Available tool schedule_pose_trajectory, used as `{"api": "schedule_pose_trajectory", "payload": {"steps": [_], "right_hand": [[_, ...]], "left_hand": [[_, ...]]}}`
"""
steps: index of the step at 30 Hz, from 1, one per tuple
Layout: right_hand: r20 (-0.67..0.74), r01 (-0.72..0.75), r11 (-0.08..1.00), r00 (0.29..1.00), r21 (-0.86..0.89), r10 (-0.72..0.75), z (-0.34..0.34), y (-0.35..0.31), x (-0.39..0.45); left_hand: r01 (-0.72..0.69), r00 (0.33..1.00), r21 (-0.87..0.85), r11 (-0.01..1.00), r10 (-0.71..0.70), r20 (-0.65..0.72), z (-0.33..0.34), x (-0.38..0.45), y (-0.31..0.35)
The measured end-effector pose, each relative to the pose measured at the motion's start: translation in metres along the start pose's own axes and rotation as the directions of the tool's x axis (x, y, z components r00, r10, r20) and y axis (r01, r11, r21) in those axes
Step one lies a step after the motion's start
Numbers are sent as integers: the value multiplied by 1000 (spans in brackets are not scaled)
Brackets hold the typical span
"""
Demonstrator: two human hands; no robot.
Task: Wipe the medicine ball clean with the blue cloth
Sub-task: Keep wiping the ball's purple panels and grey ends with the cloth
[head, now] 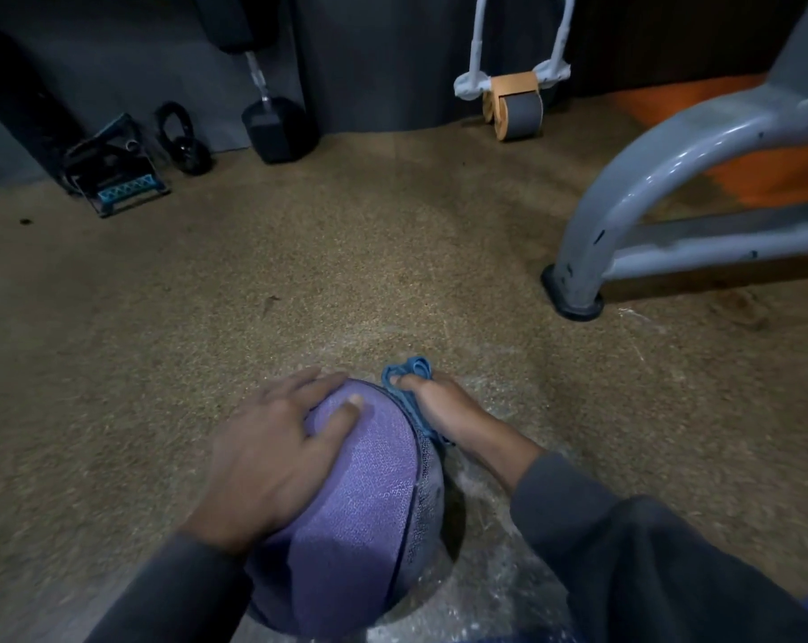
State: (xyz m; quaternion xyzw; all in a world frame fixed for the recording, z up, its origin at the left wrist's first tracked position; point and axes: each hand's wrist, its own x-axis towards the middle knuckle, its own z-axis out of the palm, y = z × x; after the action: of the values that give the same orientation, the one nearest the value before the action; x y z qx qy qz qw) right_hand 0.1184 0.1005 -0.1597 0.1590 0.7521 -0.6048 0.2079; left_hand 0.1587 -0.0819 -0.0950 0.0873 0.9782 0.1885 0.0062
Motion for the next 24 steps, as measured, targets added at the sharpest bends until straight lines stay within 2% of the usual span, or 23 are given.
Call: {"api": "schedule_pose_trajectory", "payload": {"steps": [2,3,5,6,7,8,10,12,14,16,18,20,21,22,24], "right_hand": [[-29,75,991,996,-113,-79,4,-6,-16],[-53,188,962,978,-200,-202,9,-7,-26],[-59,421,831,880,-364,-472,19,-15,-48],[-39,473,790,849,-390,-527,22,-19,-51],[-4,466,813,867,-350,-499,21,-20,-46],[35,393,885,917,-252,-397,19,-21,-34],[108,152,980,984,-128,-139,13,-16,-7],[129,-30,991,991,-128,47,10,-6,9],[94,15,989,996,-148,-1,10,-1,6],[94,190,967,980,-171,-175,13,-8,-14],[109,408,843,912,-350,-396,21,-26,-36],[131,517,727,845,-452,-519,32,-39,-39],[128,503,751,856,-427,-501,34,-41,-33],[108,452,823,889,-344,-444,35,-38,-22],[115,255,960,963,-115,-242,28,-20,4]], "left_hand": [[21,1000,-5,1000,-21,-3,1,0,-1],[1,1000,-19,1000,-1,-3,1,-2,-5],[-37,999,-49,998,36,-9,0,-7,-14],[-52,999,-64,997,51,-18,-1,-9,-19],[-62,998,-74,995,60,-22,0,-11,-23],[-71,997,-79,994,69,-28,0,-14,-25],[-84,996,-102,991,80,-46,0,-18,-27],[-75,997,-126,989,70,-44,-1,-18,-28],[-66,998,-125,990,63,-27,-2,-15,-31],[-53,999,-106,993,53,-6,-3,-14,-35],[-64,998,-117,991,67,19,-5,-12,-40],[-82,994,-163,983,92,56,-7,-10,-44],[-77,993,-193,978,92,70,-8,-9,-47],[-65,993,-223,973,85,79,-9,-7,-50],[-47,993,-265,963,73,87,-11,-3,-56]]}}
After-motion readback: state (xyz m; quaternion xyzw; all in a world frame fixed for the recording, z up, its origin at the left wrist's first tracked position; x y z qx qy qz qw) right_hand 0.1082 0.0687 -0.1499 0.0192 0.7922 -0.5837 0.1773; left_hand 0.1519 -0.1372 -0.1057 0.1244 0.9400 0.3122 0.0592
